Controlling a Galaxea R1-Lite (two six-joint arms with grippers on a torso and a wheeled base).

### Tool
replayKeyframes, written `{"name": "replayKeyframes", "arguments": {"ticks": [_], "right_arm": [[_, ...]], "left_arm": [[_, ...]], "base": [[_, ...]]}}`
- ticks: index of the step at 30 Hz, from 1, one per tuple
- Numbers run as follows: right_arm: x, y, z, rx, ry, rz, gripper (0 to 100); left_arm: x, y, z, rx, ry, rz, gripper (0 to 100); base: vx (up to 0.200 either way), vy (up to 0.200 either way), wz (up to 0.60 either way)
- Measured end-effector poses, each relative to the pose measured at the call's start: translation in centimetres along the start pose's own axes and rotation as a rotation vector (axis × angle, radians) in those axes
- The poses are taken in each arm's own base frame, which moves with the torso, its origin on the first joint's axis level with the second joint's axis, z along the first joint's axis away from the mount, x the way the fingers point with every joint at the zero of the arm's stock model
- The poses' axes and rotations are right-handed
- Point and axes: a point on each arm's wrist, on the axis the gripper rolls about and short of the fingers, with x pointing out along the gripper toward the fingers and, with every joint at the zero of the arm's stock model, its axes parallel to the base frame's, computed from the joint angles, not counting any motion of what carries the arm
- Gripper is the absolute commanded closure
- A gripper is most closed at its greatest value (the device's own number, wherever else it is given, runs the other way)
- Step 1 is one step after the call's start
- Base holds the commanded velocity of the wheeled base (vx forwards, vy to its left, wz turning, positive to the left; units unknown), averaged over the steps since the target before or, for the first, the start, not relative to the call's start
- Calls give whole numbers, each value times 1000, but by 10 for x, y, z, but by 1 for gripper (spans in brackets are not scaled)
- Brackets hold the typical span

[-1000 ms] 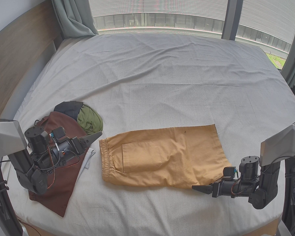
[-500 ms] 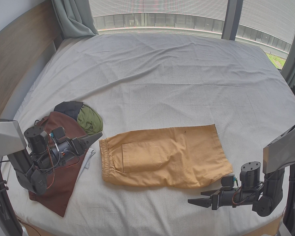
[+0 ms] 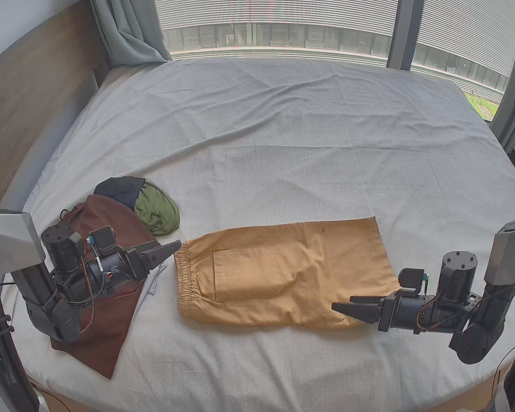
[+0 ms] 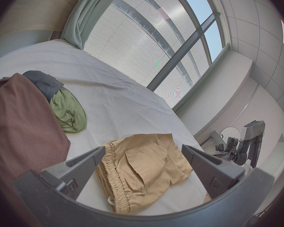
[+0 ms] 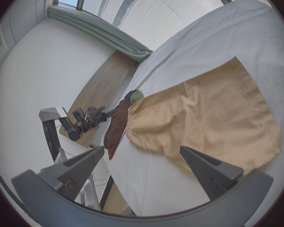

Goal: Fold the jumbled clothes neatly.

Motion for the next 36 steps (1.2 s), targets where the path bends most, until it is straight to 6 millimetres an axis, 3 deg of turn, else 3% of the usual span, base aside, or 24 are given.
{"name": "replayKeyframes", "arguments": {"ticks": [14,36], "right_arm": [[-19,-5,32,-21,-122,19,0],[-27,-11,37,-17,-148,-8,0]], "left_arm": [[-4,-5,-11,-27,49,-17,0],[4,14,-59,-137,203,23,0]], "base": [[0,0,0],[0,0,0]]}}
